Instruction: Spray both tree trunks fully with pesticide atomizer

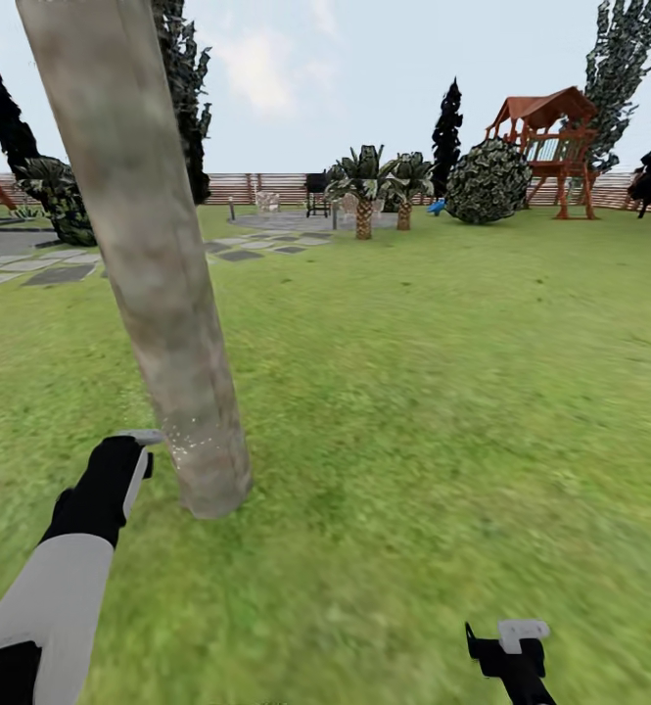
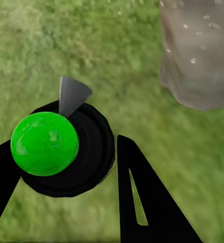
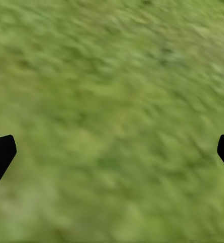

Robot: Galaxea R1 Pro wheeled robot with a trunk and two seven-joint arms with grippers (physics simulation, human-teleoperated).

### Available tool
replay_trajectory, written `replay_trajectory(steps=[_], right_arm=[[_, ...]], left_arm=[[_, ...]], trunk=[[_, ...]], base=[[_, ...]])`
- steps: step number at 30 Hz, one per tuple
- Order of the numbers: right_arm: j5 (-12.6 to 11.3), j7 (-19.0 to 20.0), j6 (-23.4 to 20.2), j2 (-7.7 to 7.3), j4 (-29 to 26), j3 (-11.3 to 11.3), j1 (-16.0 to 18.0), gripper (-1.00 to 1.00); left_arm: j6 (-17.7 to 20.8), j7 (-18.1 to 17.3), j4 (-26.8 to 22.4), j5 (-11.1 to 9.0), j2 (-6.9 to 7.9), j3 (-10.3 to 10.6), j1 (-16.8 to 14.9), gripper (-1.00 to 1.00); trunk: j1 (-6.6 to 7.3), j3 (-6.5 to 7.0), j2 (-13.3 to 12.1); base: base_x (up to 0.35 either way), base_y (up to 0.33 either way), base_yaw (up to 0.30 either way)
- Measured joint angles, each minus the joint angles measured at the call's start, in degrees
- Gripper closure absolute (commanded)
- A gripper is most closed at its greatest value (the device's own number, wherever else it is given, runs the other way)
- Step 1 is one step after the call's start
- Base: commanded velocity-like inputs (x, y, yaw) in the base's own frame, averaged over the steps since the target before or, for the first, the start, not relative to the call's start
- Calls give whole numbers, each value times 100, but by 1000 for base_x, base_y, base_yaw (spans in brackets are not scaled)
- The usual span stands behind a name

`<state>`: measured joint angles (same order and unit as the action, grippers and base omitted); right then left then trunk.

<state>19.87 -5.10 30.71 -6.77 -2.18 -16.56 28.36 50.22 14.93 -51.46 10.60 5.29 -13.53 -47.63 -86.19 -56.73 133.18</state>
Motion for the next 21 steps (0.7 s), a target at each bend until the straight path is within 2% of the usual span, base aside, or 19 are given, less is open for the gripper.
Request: replay_trajectory(steps=[4,13,21], right_arm=[[0,0,-2,1,0,0,0,-100],[0,0,-9,1,0,0,0,-100],[0,0,-8,0,-1,0,-1,-100]], left_arm=[[3,57,0,1,-6,43,-5,100],[4,63,-7,-1,-11,46,-13,100],[2,63,-15,2,-10,46,-14,100]], trunk=[[0,0,0],[1,0,0],[0,0,0]], base=[[10,-277,276],[138,-241,274],[9,-271,36]])
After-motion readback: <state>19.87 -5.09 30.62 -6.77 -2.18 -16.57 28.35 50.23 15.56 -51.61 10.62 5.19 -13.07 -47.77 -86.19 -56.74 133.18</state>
